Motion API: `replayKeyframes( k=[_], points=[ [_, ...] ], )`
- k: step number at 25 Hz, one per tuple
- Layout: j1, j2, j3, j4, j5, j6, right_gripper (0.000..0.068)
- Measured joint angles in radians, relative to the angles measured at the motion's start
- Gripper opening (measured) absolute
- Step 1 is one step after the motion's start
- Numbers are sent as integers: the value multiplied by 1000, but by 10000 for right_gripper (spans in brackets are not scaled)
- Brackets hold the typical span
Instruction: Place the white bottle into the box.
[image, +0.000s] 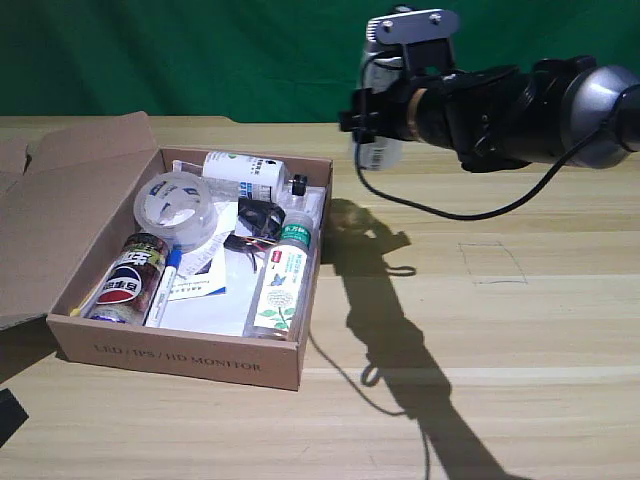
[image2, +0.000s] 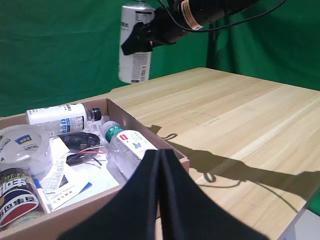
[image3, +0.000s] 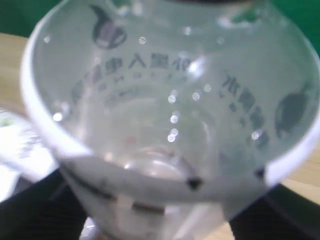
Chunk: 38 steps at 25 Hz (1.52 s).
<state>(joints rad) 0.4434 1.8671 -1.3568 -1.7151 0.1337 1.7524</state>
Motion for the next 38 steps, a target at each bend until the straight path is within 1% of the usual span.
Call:
replayKeyframes(
  k=[3, 6, 7, 10, 14, 16, 19, 21, 23, 27, 28, 30, 32, 33, 34, 35, 36, 37, 38],
  points=[
    [99, -4, -21, -16, -217, 0, 549],
    [188, 25, -64, -27, -343, -1, 549],
    [210, 38, -75, -29, -359, -1, 549],
    [252, 89, -97, -34, -378, 11, 549],
    [254, 134, -97, -39, -388, 87, 549],
    [249, 135, -97, -41, -393, 107, 550],
    [246, 135, -98, -41, -377, 121, 634],
    [246, 123, -98, -41, -377, 121, 669],
    [246, 96, -98, -41, -378, 122, 680],
    [246, 18, -100, -41, -370, 118, 669],
    [246, -5, -100, -41, -360, 112, 656],
    [246, -72, -100, -40, -299, 82, 594],
    [246, -145, -90, -35, -186, 31, 486],
    [244, -171, -83, -33, -146, 11, 428],
    [233, -214, -68, -29, -91, -21, 337],
    [219, -245, -54, -30, -60, -38, 266],
    [188, -294, -25, -27, -34, -50, 165],
    [160, -325, -3, -25, -22, -51, 104],
    [133, -349, 16, -24, -17, -51, 70]
  ],
)
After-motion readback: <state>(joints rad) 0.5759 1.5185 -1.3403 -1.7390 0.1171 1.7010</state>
